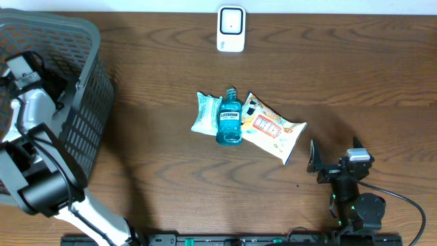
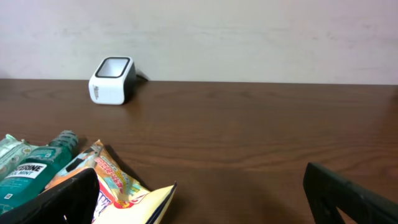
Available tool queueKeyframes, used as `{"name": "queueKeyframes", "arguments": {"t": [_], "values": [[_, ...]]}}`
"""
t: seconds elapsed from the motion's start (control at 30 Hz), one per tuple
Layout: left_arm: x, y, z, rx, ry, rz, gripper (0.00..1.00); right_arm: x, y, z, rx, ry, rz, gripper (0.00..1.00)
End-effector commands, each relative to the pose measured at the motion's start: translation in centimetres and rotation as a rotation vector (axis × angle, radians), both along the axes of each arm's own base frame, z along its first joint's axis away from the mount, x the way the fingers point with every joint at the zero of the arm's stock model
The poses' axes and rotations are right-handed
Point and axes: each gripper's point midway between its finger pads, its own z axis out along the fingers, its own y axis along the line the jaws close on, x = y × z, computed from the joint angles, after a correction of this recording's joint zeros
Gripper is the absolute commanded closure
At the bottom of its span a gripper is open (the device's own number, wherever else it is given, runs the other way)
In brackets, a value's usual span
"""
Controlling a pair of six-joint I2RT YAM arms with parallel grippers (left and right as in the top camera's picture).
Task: Scan the item barcode
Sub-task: 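Move the left gripper back into the basket and grasp the orange tissue pack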
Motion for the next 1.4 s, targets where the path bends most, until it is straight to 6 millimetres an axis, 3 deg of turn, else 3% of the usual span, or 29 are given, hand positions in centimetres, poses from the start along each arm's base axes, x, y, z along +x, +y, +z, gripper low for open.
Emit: {"name": "queueKeyframes", "arguments": {"t": [0.0, 0.3, 0.6, 0.67, 0.8, 0.83, 1.03, 1.2, 1.23, 1.33, 1.37], "values": [[0.5, 0.1, -1.3, 0.016, 0.020, -0.009, 0.02, 0.0, 0.1, 0.0, -0.015, -0.002, 0.005, 0.01], [1.1, -0.3, -4.7, -0.005, 0.054, -0.018, 0.02, 0.0, 0.1, 0.0, -0.015, -0.002, 0.005, 0.01], [1.4, -0.1, -4.8, 0.002, 0.043, -0.019, 0.02, 0.0, 0.1, 0.0, -0.015, -0.002, 0.005, 0.01], [1.0, -0.3, -5.0, -0.006, 0.061, -0.021, 0.18, 0.0, 0.1, 0.0, -0.015, -0.002, 0.005, 0.01], [0.3, -0.5, -5.1, -0.013, 0.092, -0.016, 0.40, 0.0, 0.1, 0.0, -0.015, -0.002, 0.005, 0.01], [0.2, -0.5, -4.8, -0.013, 0.094, -0.015, 0.42, 0.0, 0.1, 0.0, -0.015, -0.002, 0.005, 0.01], [-0.3, -0.7, 2.8, 0.040, 0.001, -0.012, 0.42, 0.0, 0.1, 0.0, -0.015, -0.002, 0.005, 0.01], [-2.2, -1.8, 11.2, 0.096, -0.111, -0.006, 0.42, 0.0, 0.1, 0.0, -0.015, -0.002, 0.005, 0.01], [-3.2, -2.4, 13.8, 0.103, -0.151, 0.003, 0.42, 0.0, 0.1, 0.0, -0.015, -0.002, 0.005, 0.01], [-4.5, -4.4, 18.0, 0.079, -0.251, -0.028, 0.42, 0.0, 0.1, 0.0, -0.015, -0.002, 0.005, 0.01], [-5.2, -6.5, 20.9, 0.036, -0.343, -0.073, 0.42, 0.0, 0.1, 0.0, -0.015, -0.002, 0.005, 0.01]]}}
